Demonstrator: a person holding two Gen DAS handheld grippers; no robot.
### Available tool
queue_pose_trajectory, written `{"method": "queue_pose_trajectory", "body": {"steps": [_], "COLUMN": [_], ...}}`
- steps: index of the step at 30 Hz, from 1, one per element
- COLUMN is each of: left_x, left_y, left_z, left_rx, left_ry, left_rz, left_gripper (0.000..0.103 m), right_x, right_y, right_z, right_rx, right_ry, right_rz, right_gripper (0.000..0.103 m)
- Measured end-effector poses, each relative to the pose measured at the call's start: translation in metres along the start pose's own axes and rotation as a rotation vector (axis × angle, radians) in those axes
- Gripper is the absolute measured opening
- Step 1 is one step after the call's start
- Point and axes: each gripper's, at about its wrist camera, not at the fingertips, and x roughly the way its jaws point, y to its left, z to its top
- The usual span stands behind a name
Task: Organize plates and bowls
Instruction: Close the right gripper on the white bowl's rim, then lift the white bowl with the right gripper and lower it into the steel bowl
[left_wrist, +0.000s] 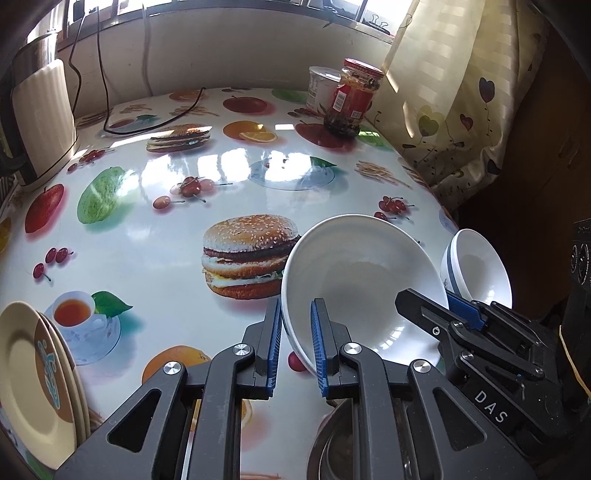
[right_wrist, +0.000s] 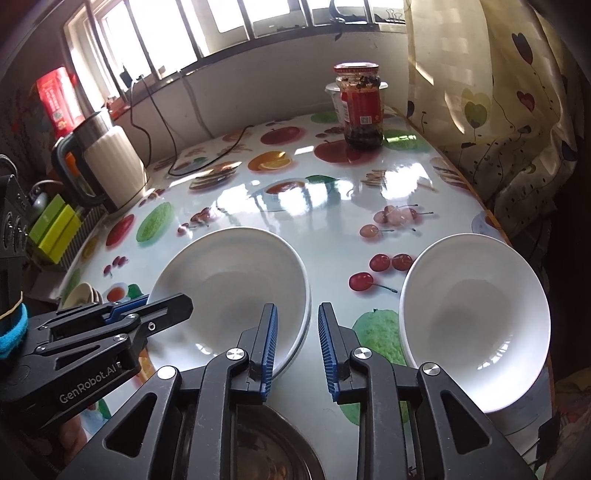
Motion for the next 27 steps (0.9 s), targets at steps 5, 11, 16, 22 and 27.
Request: {"method": "queue_pose_trajectory", "body": {"steps": [5,11,16,22,27], "left_x": [-0.001,-0.005,-0.013,-0.030,-0.042], "left_y": [0.000,-0.003,-0.007,-0.014,-0.018], "left_z": [0.001,0.001,0.001,-0.001,-0.004], "left_rx": [0.002,0.011,0.013,0.026,0.032], "left_ry": [-0.004,-0.019,-0.040,-0.072,-0.085], "left_rz": [-0.002,0.007,0.004,-0.008,-0.024], "left_gripper": [0.017,0.017,0.017,0.017,0.017], "right_x": [0.002,0.000,-0.008,-0.025,-0.043], "right_y": [0.002,0.002,0.000,0.001,0.004], "right_z": [-0.001,0.000,0.001,0.002,0.002], "right_rx": [0.007,0.005,0.024,0.027,0.018], "right_ry": [0.011,0.003,-0.019,-0.056,-0.084], "right_rz": [-0.002,-0.018,-0.005,-0.009,-0.011], "right_gripper": [0.023,0.018,0.016,0.016,0.016]}}
